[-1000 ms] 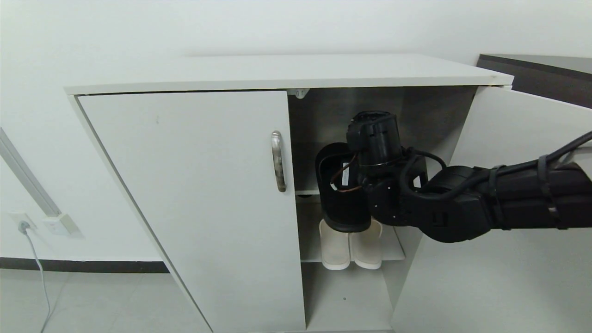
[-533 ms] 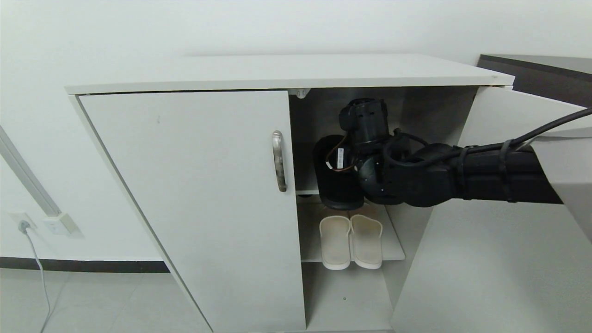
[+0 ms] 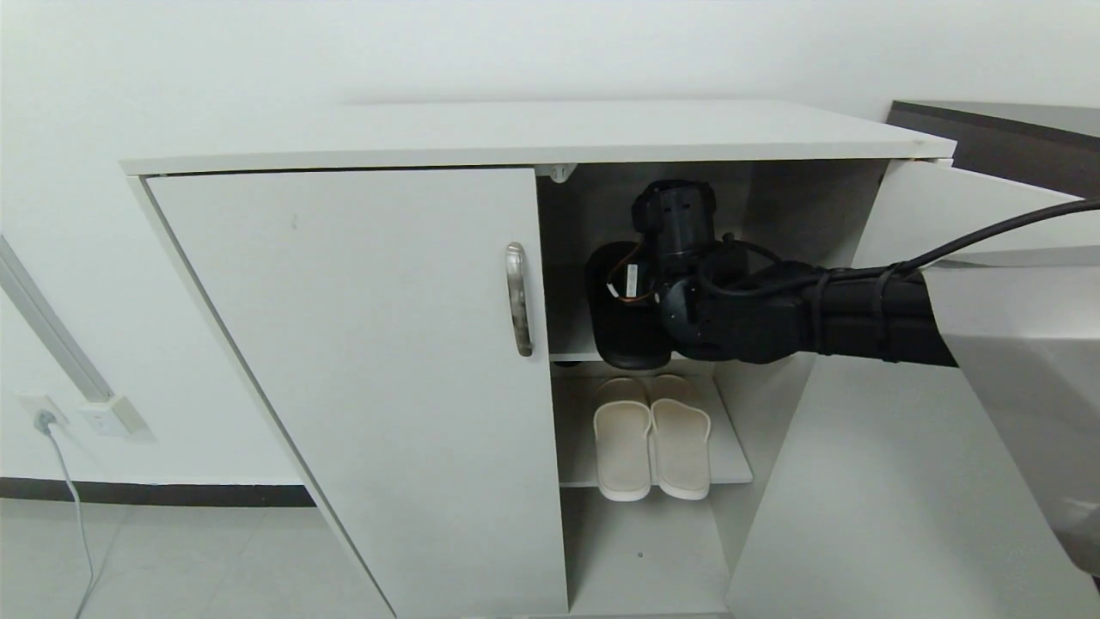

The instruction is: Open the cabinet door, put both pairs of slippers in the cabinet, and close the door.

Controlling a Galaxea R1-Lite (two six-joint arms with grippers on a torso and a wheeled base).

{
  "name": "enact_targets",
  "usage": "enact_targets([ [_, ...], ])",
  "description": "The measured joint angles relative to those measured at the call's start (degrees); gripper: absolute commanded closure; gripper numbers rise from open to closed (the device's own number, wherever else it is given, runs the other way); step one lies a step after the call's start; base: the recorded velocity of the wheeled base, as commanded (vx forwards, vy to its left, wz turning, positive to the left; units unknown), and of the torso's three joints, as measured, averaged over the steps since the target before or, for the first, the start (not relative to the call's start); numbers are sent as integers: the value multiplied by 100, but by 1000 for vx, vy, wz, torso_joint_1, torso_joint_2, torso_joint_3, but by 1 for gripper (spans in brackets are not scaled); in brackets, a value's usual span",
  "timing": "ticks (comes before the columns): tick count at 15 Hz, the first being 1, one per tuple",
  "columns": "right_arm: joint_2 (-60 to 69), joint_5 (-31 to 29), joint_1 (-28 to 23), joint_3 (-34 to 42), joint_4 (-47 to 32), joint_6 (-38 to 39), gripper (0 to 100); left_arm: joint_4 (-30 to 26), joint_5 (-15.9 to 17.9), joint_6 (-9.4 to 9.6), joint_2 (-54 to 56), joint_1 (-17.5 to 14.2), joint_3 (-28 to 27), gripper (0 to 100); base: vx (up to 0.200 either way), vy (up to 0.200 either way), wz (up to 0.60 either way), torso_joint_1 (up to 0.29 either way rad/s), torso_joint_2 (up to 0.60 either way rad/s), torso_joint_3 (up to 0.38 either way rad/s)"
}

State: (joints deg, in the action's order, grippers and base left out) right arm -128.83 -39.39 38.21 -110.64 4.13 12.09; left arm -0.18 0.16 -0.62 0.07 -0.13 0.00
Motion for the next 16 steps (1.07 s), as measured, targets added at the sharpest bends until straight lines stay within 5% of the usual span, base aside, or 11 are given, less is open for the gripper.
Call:
enact_targets([
  [9,-110,99,-45,-24,-176,107,100,0,-11,2,0,0,0,100,0,0,0,0,0,0],
  [10,-122,101,-41,-22,-173,117,0,0,-13,5,0,0,0,100,0,0,0,0,0,0],
  [16,-9,90,-21,425,-69,145,0,0,-16,2,0,-5,0,100,0,0,0,0,0,0],
])
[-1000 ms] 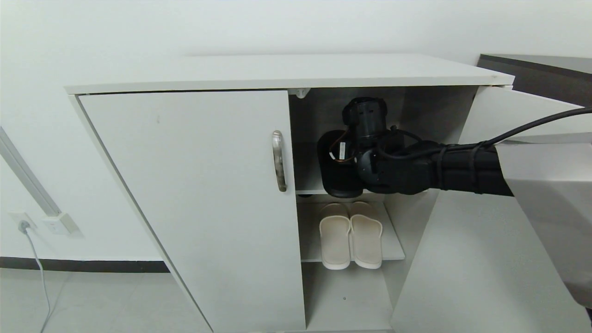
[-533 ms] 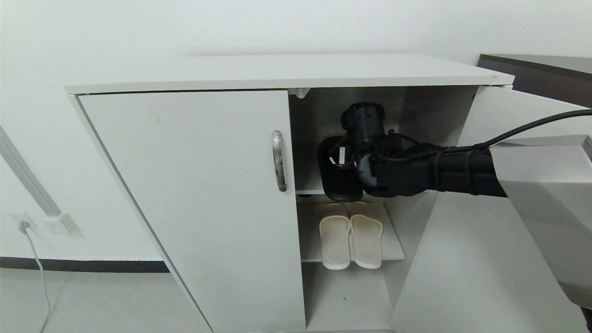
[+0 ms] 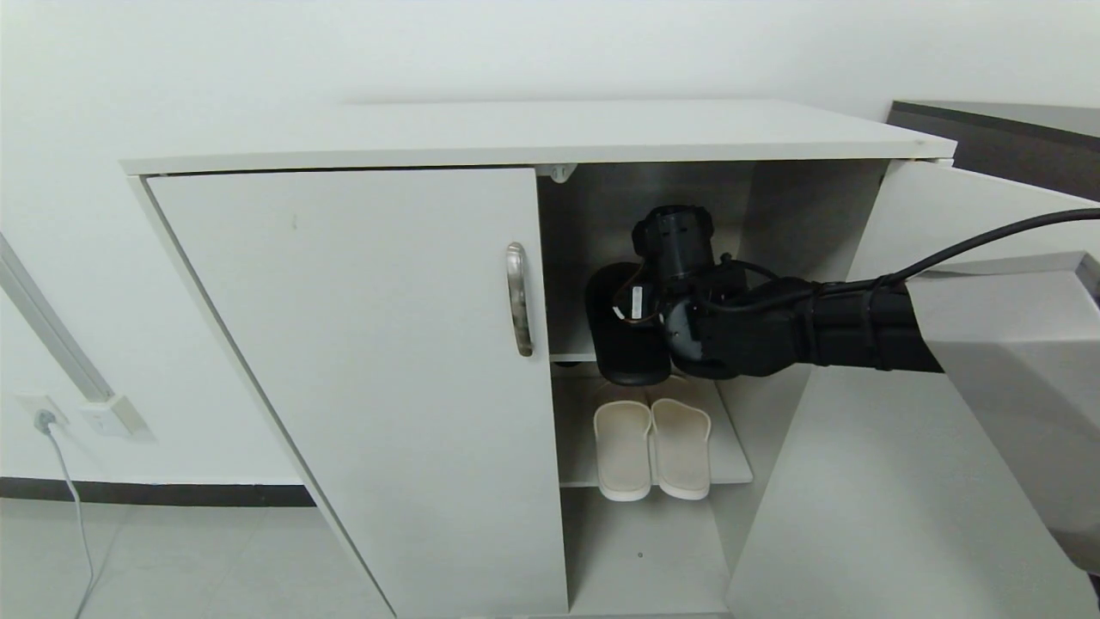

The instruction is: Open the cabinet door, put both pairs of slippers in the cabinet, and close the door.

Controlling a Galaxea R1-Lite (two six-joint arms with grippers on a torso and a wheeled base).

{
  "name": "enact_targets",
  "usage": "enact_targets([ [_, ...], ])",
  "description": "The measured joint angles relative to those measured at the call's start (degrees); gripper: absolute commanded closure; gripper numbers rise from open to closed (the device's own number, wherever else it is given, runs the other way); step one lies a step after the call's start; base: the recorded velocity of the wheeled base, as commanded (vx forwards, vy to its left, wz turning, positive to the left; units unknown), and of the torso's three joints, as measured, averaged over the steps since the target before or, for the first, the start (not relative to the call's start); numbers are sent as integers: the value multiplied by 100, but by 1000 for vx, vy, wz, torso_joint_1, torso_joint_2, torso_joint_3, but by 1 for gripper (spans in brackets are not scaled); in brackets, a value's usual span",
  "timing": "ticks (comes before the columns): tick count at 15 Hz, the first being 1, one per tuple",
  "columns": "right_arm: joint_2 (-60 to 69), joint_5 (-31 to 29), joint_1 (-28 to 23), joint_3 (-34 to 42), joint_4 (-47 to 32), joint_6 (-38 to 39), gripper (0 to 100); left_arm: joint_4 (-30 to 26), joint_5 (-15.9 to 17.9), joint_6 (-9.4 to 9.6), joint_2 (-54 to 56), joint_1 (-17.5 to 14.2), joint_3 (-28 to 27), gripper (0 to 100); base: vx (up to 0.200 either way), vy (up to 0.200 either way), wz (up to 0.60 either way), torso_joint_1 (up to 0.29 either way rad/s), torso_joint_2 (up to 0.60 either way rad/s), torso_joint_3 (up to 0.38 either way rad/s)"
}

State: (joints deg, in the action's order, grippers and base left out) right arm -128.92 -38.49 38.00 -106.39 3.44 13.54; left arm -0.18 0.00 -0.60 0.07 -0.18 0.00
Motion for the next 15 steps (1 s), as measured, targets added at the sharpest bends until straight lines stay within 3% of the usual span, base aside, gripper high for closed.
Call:
enact_targets([
  [8,844,-108,310,1392,736,27,0,0,2,2,0,5,0,100,0,0,0,0,0,0],
  [15,2222,-40,1024,3834,2057,-2,0,0,7,-20,0,5,0,100,0,0,0,0,0,0],
])
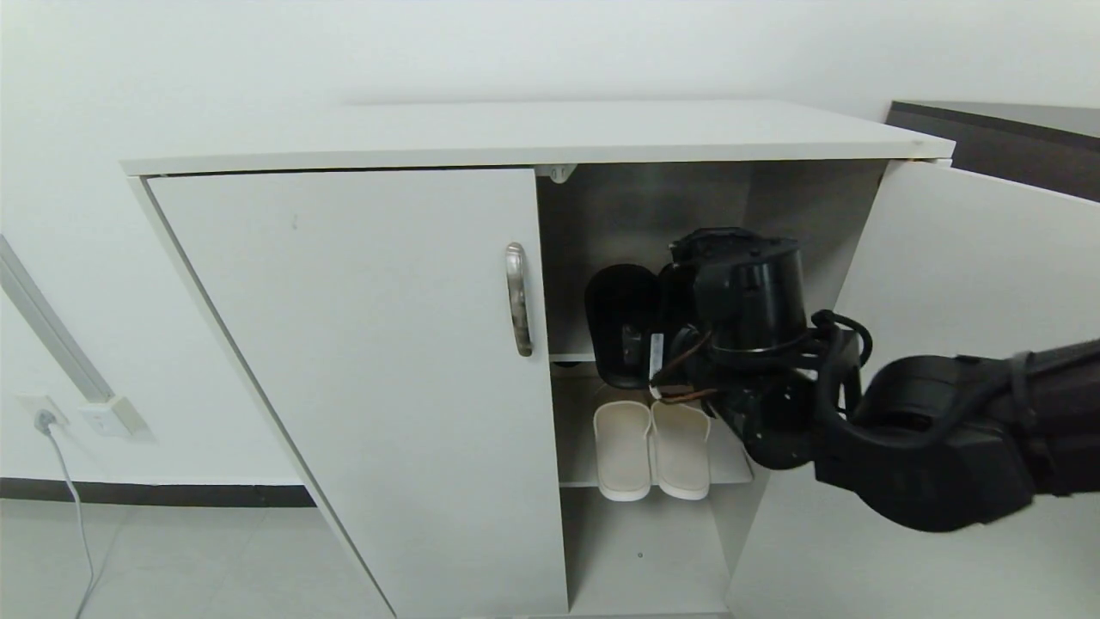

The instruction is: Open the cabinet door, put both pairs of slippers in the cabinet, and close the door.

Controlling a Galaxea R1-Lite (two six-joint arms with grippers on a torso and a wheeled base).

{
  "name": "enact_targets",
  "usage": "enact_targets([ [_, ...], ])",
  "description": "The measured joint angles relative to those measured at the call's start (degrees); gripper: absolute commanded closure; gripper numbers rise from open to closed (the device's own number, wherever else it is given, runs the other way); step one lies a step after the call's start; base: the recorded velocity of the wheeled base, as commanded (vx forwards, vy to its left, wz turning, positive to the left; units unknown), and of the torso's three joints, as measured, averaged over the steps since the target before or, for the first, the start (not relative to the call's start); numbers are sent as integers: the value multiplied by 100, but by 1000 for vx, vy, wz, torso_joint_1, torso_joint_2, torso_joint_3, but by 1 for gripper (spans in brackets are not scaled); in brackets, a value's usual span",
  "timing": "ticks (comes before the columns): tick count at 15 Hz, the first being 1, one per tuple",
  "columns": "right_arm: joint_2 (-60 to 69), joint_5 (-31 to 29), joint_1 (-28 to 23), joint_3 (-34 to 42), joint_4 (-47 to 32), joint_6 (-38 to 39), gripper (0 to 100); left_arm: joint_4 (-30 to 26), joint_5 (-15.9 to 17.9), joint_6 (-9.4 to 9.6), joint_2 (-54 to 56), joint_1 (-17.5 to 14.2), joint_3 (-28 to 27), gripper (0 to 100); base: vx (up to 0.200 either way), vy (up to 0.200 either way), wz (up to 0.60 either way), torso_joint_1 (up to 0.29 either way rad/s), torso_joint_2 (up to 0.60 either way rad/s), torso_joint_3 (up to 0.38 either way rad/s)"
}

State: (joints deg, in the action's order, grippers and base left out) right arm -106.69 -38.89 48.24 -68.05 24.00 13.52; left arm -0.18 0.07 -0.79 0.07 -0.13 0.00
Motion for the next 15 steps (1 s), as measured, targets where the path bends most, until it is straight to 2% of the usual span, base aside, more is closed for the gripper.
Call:
enact_targets([
  [3,658,187,317,1036,611,-17,0,0,9,1,0,0,0,100,0,0,0,0,0,0],
  [4,842,229,391,1290,701,-74,100,0,9,1,0,0,0,100,0,0,0,0,0,0],
  [8,1273,293,664,1736,772,-187,100,0,9,1,0,0,0,100,0,0,0,0,0,0],
  [15,920,251,857,1907,1067,-138,100,0,20,1,0,0,0,100,0,0,0,0,0,0],
])
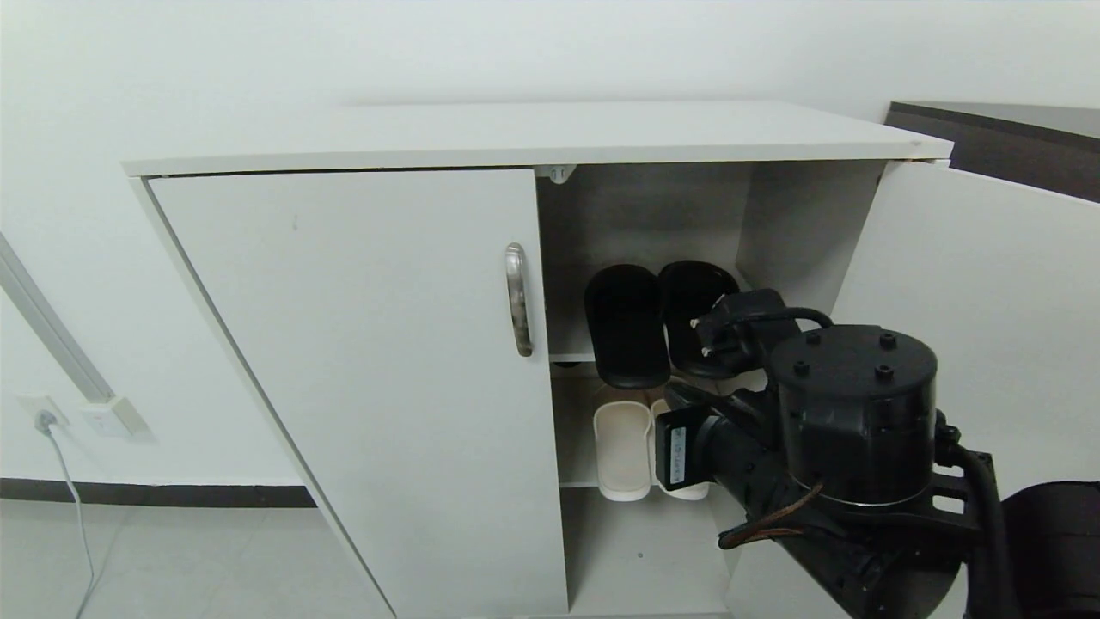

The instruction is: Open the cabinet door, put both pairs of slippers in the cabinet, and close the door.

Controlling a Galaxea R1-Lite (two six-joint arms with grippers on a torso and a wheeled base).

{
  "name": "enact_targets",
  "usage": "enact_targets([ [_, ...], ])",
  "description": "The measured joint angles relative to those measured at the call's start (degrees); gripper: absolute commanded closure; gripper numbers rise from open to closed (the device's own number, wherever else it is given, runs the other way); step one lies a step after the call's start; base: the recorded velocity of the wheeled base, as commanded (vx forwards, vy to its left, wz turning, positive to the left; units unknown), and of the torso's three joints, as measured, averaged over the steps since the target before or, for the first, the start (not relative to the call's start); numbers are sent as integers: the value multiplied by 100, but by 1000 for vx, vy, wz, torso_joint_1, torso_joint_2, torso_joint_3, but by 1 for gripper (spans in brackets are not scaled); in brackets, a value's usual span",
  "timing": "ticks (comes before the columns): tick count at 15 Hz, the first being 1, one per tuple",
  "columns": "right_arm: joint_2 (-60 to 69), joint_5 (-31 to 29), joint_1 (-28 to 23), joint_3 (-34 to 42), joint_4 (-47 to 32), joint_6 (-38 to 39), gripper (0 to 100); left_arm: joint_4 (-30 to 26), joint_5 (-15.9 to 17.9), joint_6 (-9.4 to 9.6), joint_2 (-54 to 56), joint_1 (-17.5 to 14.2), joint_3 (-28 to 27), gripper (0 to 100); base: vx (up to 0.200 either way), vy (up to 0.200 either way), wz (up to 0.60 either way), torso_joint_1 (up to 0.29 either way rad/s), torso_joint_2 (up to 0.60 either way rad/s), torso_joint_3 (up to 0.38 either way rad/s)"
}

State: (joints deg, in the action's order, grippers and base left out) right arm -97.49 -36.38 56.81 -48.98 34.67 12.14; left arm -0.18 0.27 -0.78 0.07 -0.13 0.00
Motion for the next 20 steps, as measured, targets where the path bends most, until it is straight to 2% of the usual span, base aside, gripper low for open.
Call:
enact_targets([
  [1,-59,9,2,39,85,-18,100,-2,0,2,0,0,0,100,0,0,0,0,0,0],
  [20,-341,26,-130,369,145,-35,100,-4,0,-9,0,-5,-7,100,-200,0,0,4,3,3],
])
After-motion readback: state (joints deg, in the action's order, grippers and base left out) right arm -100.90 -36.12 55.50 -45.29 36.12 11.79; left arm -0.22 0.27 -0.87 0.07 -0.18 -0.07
